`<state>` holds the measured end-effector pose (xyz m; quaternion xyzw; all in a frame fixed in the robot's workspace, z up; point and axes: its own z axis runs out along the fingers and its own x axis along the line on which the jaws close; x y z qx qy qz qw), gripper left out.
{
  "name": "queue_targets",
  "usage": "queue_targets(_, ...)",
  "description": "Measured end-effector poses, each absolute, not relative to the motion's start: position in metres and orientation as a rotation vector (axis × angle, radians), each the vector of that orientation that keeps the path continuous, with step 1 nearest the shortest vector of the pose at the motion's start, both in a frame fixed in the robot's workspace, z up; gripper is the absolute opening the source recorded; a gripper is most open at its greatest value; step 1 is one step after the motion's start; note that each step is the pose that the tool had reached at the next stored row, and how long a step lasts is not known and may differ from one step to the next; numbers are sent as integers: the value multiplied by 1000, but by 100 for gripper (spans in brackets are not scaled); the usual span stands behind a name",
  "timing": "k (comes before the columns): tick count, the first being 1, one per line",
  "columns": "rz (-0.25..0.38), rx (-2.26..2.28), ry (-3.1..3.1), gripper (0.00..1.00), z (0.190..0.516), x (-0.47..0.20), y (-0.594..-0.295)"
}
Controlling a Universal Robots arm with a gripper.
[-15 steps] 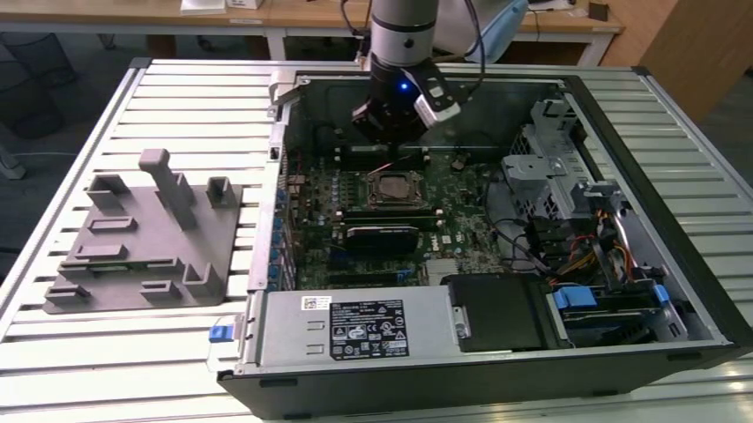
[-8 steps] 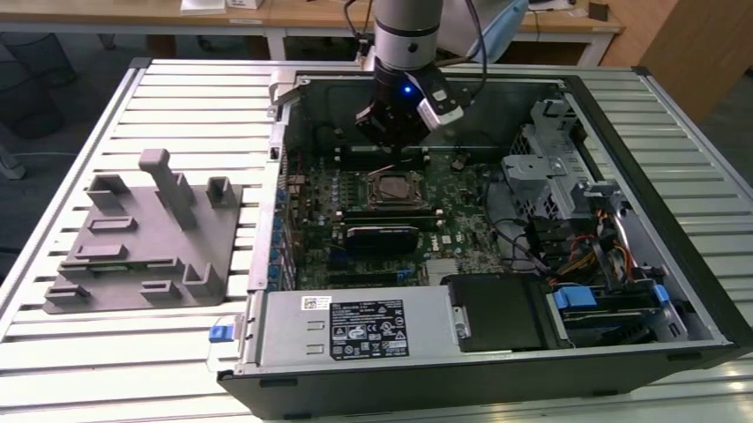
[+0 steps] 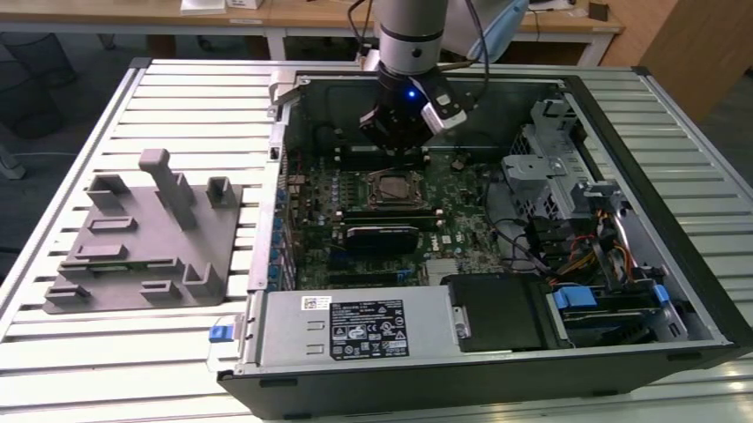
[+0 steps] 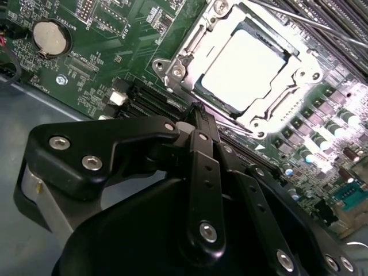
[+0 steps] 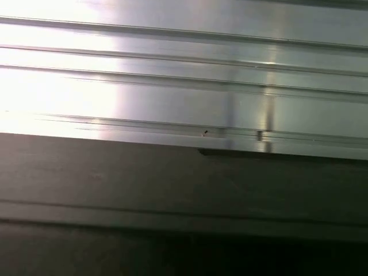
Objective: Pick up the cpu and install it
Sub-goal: 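Install the first cpu locking lever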
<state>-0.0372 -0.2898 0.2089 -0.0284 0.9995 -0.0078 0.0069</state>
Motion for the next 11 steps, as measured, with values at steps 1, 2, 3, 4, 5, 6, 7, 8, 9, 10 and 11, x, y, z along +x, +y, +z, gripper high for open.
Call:
queue_targets(1, -24, -89, 3126, 11, 208, -37, -290)
queue_targets(2, -23, -89, 3126, 11, 207, -36, -290)
queue_targets(3, -23, -89, 3126, 11, 206, -35, -290)
queue_targets(4, -22, -89, 3126, 11, 205, -35, -290)
queue_targets(5, -22, -89, 3126, 11, 204, -34, -290)
queue_targets(6, -22, -89, 3126, 11, 203, -34, -290)
queue_targets(7, -22, -89, 3126, 11, 203, -33, -290)
queue_targets(8, -22, -89, 3126, 11, 202, -33, -290)
queue_targets(9, -22, -89, 3127, 11, 202, -33, -290)
queue_targets(10, -22, -89, 3127, 11, 202, -32, -290)
queue_targets(11, -22, -89, 3127, 11, 201, -32, -290)
